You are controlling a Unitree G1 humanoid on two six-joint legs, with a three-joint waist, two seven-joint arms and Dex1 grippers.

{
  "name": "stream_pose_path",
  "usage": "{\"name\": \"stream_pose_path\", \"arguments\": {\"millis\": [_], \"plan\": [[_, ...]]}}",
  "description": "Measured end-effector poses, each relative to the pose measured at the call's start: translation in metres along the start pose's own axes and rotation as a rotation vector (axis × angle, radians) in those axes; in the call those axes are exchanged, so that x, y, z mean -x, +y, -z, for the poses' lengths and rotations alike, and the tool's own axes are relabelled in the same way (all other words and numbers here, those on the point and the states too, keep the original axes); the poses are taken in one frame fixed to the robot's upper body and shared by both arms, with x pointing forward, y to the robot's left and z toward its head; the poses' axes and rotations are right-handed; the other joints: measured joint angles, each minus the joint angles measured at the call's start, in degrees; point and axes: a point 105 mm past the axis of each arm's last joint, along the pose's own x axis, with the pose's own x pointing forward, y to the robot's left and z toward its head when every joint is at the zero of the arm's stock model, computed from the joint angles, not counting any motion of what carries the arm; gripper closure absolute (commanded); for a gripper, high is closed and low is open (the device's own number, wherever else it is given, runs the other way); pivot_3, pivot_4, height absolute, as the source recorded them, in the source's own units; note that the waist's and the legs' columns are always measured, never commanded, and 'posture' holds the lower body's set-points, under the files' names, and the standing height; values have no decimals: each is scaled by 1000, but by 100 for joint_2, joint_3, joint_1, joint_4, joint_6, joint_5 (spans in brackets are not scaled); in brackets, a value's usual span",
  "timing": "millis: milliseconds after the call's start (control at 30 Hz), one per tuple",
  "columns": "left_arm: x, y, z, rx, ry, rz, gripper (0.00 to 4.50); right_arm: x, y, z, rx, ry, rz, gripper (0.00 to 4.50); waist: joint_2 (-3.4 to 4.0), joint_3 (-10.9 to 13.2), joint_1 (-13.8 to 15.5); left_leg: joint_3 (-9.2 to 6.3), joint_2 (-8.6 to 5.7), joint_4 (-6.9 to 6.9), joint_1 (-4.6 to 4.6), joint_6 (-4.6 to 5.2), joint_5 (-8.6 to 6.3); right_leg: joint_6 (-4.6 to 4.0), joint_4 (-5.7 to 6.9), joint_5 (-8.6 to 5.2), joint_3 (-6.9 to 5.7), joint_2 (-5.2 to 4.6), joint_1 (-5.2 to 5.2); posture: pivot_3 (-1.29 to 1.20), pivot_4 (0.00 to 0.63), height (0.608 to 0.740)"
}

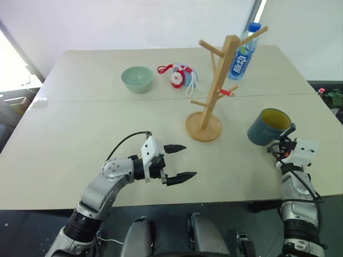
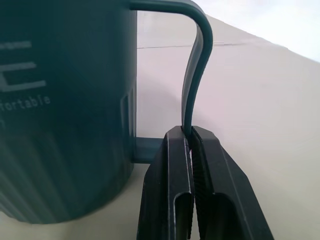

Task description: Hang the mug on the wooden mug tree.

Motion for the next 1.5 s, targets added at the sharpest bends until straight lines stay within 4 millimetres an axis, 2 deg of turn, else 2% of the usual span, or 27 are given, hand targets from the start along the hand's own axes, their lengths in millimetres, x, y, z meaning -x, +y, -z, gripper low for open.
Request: {"name": "stream_pose_path", "arguments": {"millis": [133,233,333,400,500,700,1067,1300,1500], "plan": [[4,3,2,-7,15,-11,0,10,15,-21,178,-54,-184,4457,2,0,7,0,-1,0,0,0,0,0,0,0,0,1,0,0,150,740],[9,8,5,-7,24,-33,0,20,29,-46,298,-124,-342,4457,3,1,8,1,-1,1,2,0,0,1,1,-1,0,2,0,0,150,740],[17,20,9,3,33,-81,0,40,60,-83,475,-227,-600,4457,0,4,9,-2,0,2,3,0,0,2,1,-1,-3,8,1,0,150,740],[20,25,11,4,32,-102,0,53,81,-103,535,-291,-714,4457,-5,5,18,-5,0,2,4,0,0,2,1,-1,-7,9,2,0,150,740],[24,35,11,-9,28,-130,0,56,97,-126,518,-338,-746,4457,-9,6,34,-5,-1,8,1,-1,0,1,1,-1,-9,6,2,0,150,740],[27,45,3,-40,12,-145,0,46,107,-162,487,-390,-707,4457,-11,8,44,-6,-2,8,-4,-1,0,0,-3,-1,-9,-3,3,0,150,740],[35,52,-13,-49,-46,-174,0,33,110,-162,473,-347,-677,4457,-12,8,35,-5,-2,5,-8,0,0,1,-7,-1,-10,-3,1,0,150,740],[36,50,-19,-43,-63,-163,0,33,110,-162,461,-347,-679,4457,-11,8,35,-5,-3,6,-8,0,0,1,-7,0,-10,-3,1,0,150,740],[37,51,-22,-56,-62,-159,0,36,101,-151,458,-299,-675,4457,-11,8,41,-4,-5,6,-8,0,0,2,-8,0,-10,-3,2,0,150,740]]}}
